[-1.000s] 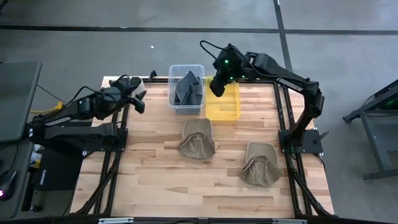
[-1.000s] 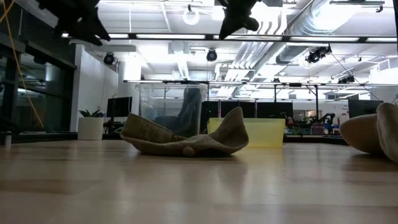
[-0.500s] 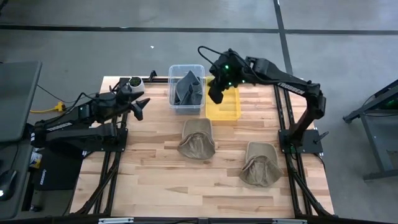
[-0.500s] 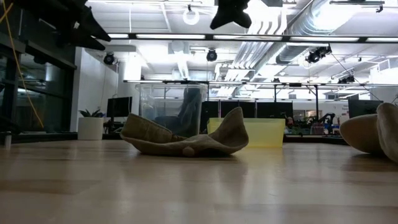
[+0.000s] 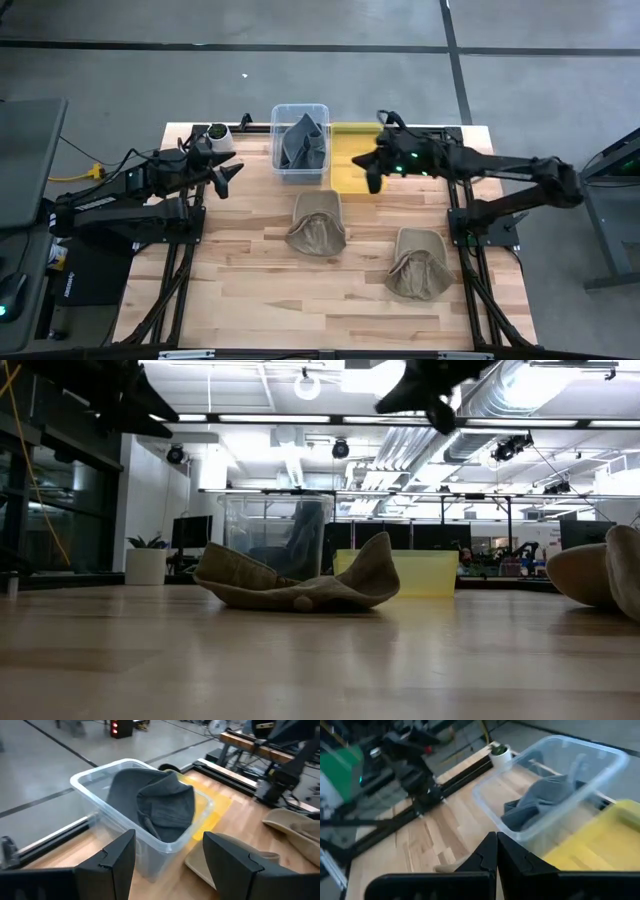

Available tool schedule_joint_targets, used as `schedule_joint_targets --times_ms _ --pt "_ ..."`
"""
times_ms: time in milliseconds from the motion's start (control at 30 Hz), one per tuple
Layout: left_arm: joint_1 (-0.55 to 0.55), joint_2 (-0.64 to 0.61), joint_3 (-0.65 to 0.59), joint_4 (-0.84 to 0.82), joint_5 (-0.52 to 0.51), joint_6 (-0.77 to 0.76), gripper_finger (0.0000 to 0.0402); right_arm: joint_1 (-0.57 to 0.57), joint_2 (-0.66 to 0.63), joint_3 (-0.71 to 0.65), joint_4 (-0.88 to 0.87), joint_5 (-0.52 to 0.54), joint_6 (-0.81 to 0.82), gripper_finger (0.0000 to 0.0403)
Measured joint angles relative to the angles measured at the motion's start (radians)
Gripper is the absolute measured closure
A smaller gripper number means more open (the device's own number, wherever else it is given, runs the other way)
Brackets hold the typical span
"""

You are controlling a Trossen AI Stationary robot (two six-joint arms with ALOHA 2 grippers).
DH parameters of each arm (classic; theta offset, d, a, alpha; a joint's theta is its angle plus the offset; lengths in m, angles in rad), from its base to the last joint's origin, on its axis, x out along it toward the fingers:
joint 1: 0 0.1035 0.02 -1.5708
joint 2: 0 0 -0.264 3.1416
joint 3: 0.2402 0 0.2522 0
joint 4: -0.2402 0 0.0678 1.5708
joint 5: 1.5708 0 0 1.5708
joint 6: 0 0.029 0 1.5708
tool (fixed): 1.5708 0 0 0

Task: Pick & Place hat
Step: Put the top brown cap into the yellow bin

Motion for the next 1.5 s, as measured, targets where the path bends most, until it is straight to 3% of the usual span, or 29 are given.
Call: schedule_joint_targets --times_ms 167,333,433,600,867,1100,1233,1500 --pt "0.0 0.0 0.0 0.004 0.031 0.0 0.0193 0.039 -0.136 -0.131 0.067 0.014 0.059 0.0402" --pt "0.0 0.0 0.0 0.034 0.057 -0.001 0.0193 -0.002 -0.282 -0.136 0.083 0.19 0.016 0.0388" --pt "0.0 0.0 0.0 0.042 0.085 -0.015 0.0193 -0.036 -0.356 -0.137 0.074 0.216 -0.019 0.0368" --pt "0.0 0.0 0.0 0.049 0.162 -0.066 0.0193 -0.075 -0.424 -0.136 0.021 0.131 -0.062 0.0318" --pt "0.0 0.042 0.0 0.082 0.354 -0.16 0.0193 -0.057 -0.376 -0.167 -0.098 -0.135 -0.085 0.0237" --pt "-0.008 0.136 0.0 0.078 0.534 -0.286 0.0193 0.034 -0.269 -0.208 -0.117 -0.203 -0.139 0.0222" --pt "-0.079 0.193 0.0 0.079 0.485 -0.35 0.0193 0.093 -0.205 -0.232 -0.108 -0.173 -0.058 0.0221" --pt "-0.286 0.285 0.0 0.08 0.292 -0.487 0.0193 0.187 -0.073 -0.245 -0.094 -0.055 0.381 0.0221"
